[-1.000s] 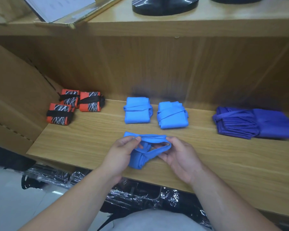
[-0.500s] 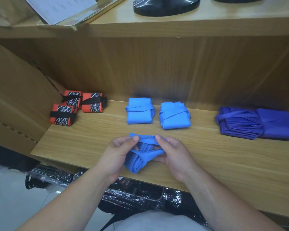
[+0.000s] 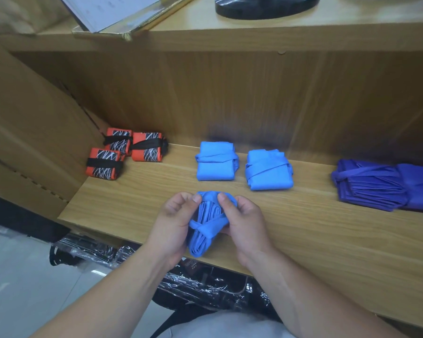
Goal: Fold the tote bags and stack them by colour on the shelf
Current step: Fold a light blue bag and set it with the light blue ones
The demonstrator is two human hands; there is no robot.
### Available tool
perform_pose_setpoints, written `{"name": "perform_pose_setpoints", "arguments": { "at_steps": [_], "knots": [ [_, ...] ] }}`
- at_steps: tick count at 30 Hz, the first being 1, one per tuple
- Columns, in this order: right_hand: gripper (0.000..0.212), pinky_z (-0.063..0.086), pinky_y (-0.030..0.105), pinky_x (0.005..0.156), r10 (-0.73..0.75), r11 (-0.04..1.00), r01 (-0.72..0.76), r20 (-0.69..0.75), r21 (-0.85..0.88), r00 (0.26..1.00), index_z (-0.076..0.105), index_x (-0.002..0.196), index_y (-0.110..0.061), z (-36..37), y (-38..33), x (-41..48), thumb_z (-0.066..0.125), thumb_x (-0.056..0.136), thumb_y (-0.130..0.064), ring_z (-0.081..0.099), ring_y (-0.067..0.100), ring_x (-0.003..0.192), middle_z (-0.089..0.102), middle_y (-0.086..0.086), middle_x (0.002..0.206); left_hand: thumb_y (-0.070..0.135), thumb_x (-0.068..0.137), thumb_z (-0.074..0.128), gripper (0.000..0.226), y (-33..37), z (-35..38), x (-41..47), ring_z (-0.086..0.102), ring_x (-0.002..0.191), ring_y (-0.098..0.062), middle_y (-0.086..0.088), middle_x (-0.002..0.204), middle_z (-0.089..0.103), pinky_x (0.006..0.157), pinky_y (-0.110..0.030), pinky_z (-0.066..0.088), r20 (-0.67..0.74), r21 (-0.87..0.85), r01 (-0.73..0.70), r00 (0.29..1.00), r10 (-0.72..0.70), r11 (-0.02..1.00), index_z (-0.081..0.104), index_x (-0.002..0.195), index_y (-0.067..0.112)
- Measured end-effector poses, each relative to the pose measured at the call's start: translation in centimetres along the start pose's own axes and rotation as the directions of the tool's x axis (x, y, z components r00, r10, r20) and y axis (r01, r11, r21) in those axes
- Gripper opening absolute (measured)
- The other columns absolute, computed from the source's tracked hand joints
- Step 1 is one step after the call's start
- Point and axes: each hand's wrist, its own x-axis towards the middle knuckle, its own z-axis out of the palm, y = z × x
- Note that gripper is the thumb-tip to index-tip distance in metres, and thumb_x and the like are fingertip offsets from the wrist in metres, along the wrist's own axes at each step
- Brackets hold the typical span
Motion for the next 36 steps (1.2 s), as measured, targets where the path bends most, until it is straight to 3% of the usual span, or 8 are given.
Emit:
{"name": "perform_pose_setpoints", "arguments": {
  "at_steps": [4, 10, 13, 17, 22, 25, 30, 36],
  "knots": [
    [0.036, 0.047, 0.04, 0.073, -0.006, 0.999, 0.006, -0.009, -0.035, 1.0, 0.063, 0.096, 0.008, 0.2, 0.2, 0.4, 0.072, 0.093, -0.027, 0.059, 0.022, 0.077, 0.072, 0.026, 0.091, 0.012, 0.082, 0.078, 0.019, -0.3, 0.0, -0.5, 0.067, 0.064, -0.018, -0.01, 0.076, 0.071, 0.06, -0.027, 0.055, -0.002, 0.026, -0.024, 1.0, 0.024, 0.999, 0.06, 0.086, 0.006],
    [0.029, 0.04, 0.021, 0.054, -0.04, 0.996, 0.038, -0.025, -0.078, 0.999, 0.055, 0.08, -0.003, 1.0, 0.7, 0.2, 0.064, 0.098, -0.025, 0.046, 0.011, 0.061, 0.054, 0.007, 0.071, 0.016, 0.096, 0.065, 0.021, -1.2, 0.3, -0.5, 0.061, 0.067, -0.019, -0.012, 0.076, 0.065, 0.064, -0.033, 0.051, -0.204, 0.143, -0.082, 0.973, 0.111, 0.986, 0.061, 0.078, 0.008],
    [0.04, 0.035, 0.031, 0.059, -0.075, 0.987, 0.07, -0.027, -0.148, 0.997, 0.049, 0.08, 0.004, 1.6, 1.2, 0.1, 0.06, 0.101, -0.028, 0.041, 0.014, 0.066, 0.048, 0.007, 0.071, 0.032, 0.096, 0.065, 0.029, -2.2, 0.2, -0.2, 0.056, 0.071, -0.021, -0.015, 0.081, 0.061, 0.069, -0.043, 0.047, -0.295, 0.278, -0.105, 0.937, 0.189, 0.955, 0.06, 0.069, 0.021],
    [0.041, 0.034, 0.033, 0.059, -0.089, 0.968, 0.088, 0.004, -0.234, 0.996, 0.047, 0.077, 0.001, 1.7, 1.5, 0.2, 0.057, 0.102, -0.03, 0.04, 0.014, 0.065, 0.046, 0.005, 0.068, 0.058, 0.085, 0.053, 0.045, -2.6, -0.1, -0.3, 0.042, 0.063, -0.02, 0.001, 0.062, 0.046, 0.065, -0.056, 0.043, -0.381, 0.475, -0.056, 0.886, 0.263, 0.878, 0.044, 0.061, 0.021],
    [0.036, 0.033, 0.033, 0.06, -0.147, 0.973, 0.153, 0.051, -0.172, 0.988, 0.045, 0.074, -0.009, 1.6, 0.7, -0.2, 0.056, 0.103, -0.027, 0.038, 0.015, 0.067, 0.043, 0.005, 0.069, 0.056, 0.089, 0.05, 0.046, -1.6, 0.7, -0.9, 0.043, 0.062, -0.017, -0.001, 0.063, 0.048, 0.062, -0.05, 0.043, -0.317, 0.464, -0.14, 0.896, 0.311, 0.875, 0.046, 0.073, 0.014],
    [0.039, 0.032, 0.035, 0.059, -0.19, 0.975, 0.198, 0.083, -0.098, 0.978, 0.042, 0.072, -0.009, 1.1, -0.5, 0.0, 0.06, 0.101, -0.025, 0.035, 0.018, 0.068, 0.04, 0.006, 0.069, 0.033, 0.104, 0.051, 0.034, -0.9, 1.5, -1.0, 0.047, 0.066, -0.017, -0.003, 0.069, 0.053, 0.063, -0.041, 0.041, -0.245, 0.41, -0.168, 0.927, 0.286, 0.897, 0.052, 0.079, 0.012],
    [0.042, 0.036, 0.035, 0.062, -0.388, 0.861, 0.391, 0.077, -0.326, 0.919, 0.039, 0.068, -0.019, 0.0, -0.6, 0.2, 0.058, 0.092, -0.047, 0.04, 0.014, 0.066, 0.043, -0.004, 0.067, 0.026, 0.107, 0.044, 0.03, 0.8, 2.7, -0.8, 0.05, 0.071, -0.018, -0.005, 0.074, 0.054, 0.065, -0.034, 0.041, -0.138, 0.252, -0.055, 0.986, 0.092, 0.966, 0.052, 0.08, 0.016],
    [0.042, 0.035, 0.032, 0.054, -0.479, 0.817, 0.419, -0.062, -0.396, 0.876, 0.04, 0.067, -0.011, -0.6, -1.3, 0.0, 0.061, 0.1, -0.029, 0.037, 0.008, 0.056, 0.042, -0.009, 0.057, 0.019, 0.105, 0.047, 0.025, 0.4, 3.6, -1.8, 0.054, 0.061, -0.006, 0.007, 0.068, 0.06, 0.057, -0.019, 0.045, -0.033, 0.2, -0.162, 0.985, 0.172, 0.966, 0.052, 0.081, 0.017]
  ]
}}
